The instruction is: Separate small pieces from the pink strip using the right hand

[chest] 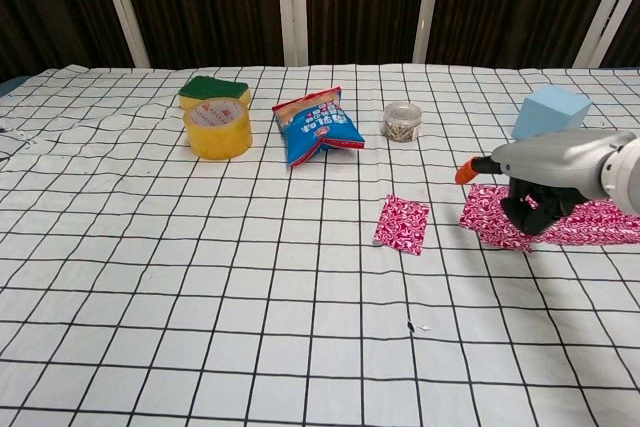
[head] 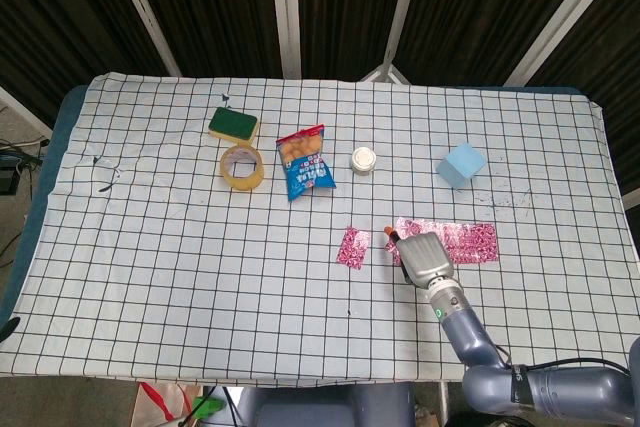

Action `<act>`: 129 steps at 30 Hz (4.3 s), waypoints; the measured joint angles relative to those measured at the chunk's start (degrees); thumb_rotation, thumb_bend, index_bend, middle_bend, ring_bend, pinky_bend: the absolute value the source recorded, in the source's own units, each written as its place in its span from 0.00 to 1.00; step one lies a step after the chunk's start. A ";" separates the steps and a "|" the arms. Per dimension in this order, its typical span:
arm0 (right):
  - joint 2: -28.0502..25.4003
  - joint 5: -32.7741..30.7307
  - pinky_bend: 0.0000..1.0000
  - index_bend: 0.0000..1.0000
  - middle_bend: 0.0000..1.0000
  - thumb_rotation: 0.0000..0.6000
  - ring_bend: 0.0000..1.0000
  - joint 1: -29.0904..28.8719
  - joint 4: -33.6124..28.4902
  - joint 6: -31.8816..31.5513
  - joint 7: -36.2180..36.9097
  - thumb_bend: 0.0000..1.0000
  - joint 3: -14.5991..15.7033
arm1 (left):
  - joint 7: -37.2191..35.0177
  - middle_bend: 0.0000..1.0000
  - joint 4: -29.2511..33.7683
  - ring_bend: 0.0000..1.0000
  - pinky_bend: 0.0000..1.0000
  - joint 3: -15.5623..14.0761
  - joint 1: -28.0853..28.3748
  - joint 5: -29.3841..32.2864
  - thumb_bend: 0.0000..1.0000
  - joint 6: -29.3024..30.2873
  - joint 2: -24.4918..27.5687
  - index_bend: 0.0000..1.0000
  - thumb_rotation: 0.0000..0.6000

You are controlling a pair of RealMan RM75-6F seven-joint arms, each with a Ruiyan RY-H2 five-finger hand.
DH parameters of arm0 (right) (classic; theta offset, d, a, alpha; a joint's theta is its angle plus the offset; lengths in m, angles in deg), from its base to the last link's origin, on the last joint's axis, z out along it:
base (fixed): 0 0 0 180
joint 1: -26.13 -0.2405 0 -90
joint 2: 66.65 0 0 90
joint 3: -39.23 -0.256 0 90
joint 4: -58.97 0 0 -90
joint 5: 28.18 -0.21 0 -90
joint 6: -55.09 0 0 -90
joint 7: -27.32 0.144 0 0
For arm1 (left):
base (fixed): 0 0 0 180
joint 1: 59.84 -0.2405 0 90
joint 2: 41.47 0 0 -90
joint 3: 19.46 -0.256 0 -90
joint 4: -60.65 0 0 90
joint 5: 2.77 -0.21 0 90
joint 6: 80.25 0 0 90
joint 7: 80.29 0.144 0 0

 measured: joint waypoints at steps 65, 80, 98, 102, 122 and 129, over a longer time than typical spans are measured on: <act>-1.60 4.96 0.49 0.18 0.80 1.00 0.79 2.94 -2.37 -0.78 2.12 0.76 8.39 | 2.46 0.00 0.56 0.00 0.06 -0.02 0.38 0.58 0.26 -0.07 -0.75 0.16 1.00; -4.07 9.91 0.49 0.19 0.80 1.00 0.79 5.77 -5.73 -2.81 2.00 0.76 12.03 | 2.81 0.00 0.72 0.00 0.06 -0.09 0.35 0.51 0.26 0.06 -0.81 0.16 1.00; -5.50 18.06 0.49 0.19 0.80 1.00 0.79 11.02 -7.62 -5.63 4.80 0.76 15.79 | 3.33 0.00 0.88 0.00 0.06 -0.26 0.37 0.25 0.26 0.06 -0.94 0.16 1.00; -5.68 19.08 0.49 0.19 0.80 1.00 0.79 11.59 -7.39 -6.66 5.59 0.76 14.45 | 3.23 0.00 0.85 0.00 0.06 -0.20 0.32 0.39 0.26 0.17 -0.94 0.16 1.00; -1.83 9.52 0.49 0.19 0.80 1.00 0.79 8.14 -1.24 -0.09 3.88 0.76 8.95 | 3.81 0.00 0.84 0.00 0.06 0.16 0.27 1.06 0.26 0.55 -1.17 0.16 1.00; -1.44 9.27 0.49 0.19 0.80 1.00 0.79 8.26 -1.73 -0.41 2.71 0.76 9.70 | 3.86 0.00 0.80 0.00 0.06 0.08 0.41 0.90 0.26 0.26 -1.15 0.16 1.00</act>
